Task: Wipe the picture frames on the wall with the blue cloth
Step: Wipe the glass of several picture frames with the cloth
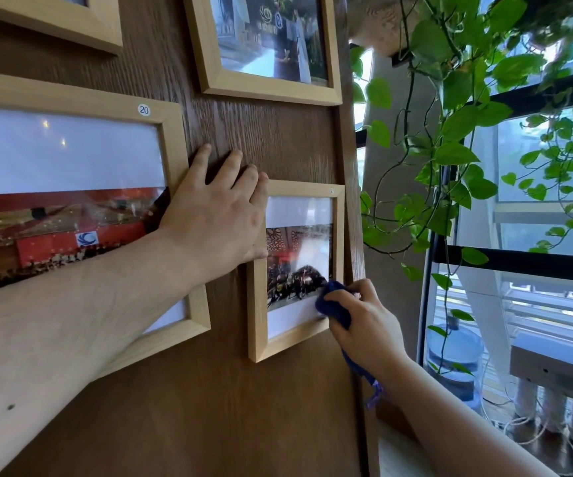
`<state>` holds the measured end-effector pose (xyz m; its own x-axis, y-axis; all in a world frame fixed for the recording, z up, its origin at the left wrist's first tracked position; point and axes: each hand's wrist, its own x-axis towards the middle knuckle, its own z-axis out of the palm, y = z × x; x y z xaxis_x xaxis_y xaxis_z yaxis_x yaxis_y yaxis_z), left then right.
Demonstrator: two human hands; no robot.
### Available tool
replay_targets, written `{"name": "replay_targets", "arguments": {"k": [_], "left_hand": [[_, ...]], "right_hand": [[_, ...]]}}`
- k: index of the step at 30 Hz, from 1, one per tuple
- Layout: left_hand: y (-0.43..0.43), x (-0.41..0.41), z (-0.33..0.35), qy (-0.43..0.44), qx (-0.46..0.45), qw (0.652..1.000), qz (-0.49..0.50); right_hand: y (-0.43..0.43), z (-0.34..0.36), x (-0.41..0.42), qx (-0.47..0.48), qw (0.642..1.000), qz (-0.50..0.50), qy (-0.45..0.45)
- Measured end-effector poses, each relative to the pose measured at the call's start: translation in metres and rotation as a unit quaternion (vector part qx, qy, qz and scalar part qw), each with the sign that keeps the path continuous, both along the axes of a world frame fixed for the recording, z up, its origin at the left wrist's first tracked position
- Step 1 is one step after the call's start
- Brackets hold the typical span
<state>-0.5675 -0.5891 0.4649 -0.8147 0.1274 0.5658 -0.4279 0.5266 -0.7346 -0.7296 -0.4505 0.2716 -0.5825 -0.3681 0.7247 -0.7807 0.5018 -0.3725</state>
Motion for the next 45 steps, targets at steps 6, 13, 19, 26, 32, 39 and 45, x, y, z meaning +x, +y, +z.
{"name": "replay_targets", "arguments": {"k": [6,13,19,26,32,39,45], "left_hand": [[0.001,0.0,0.0,0.001,0.008,1.0,0.002],[0.003,0.003,0.0,-0.002,0.0,1.0,0.006],[0.007,0.035,0.013,0.001,-0.013,0.999,-0.04],[-0.008,0.121,0.044,0.02,-0.003,0.999,-0.044],[-0.021,0.176,0.096,0.077,-0.027,0.996,-0.018],[-0.037,0.209,0.112,0.058,-0.045,0.997,0.01],[-0.063,0.229,0.099,-0.002,-0.051,0.998,0.043]], "right_hand": [[-0.016,0.002,0.038,0.014,0.993,0.113,0.041],[-0.012,0.017,0.046,0.016,0.983,0.166,0.076],[-0.013,0.068,0.046,-0.055,0.979,0.163,0.111],[-0.028,0.133,0.076,-0.142,0.965,0.162,0.149],[-0.043,0.199,0.121,-0.169,0.939,0.213,0.211],[-0.06,0.247,0.175,-0.163,0.915,0.234,0.285],[-0.095,0.237,0.214,-0.112,0.913,0.236,0.313]]}}
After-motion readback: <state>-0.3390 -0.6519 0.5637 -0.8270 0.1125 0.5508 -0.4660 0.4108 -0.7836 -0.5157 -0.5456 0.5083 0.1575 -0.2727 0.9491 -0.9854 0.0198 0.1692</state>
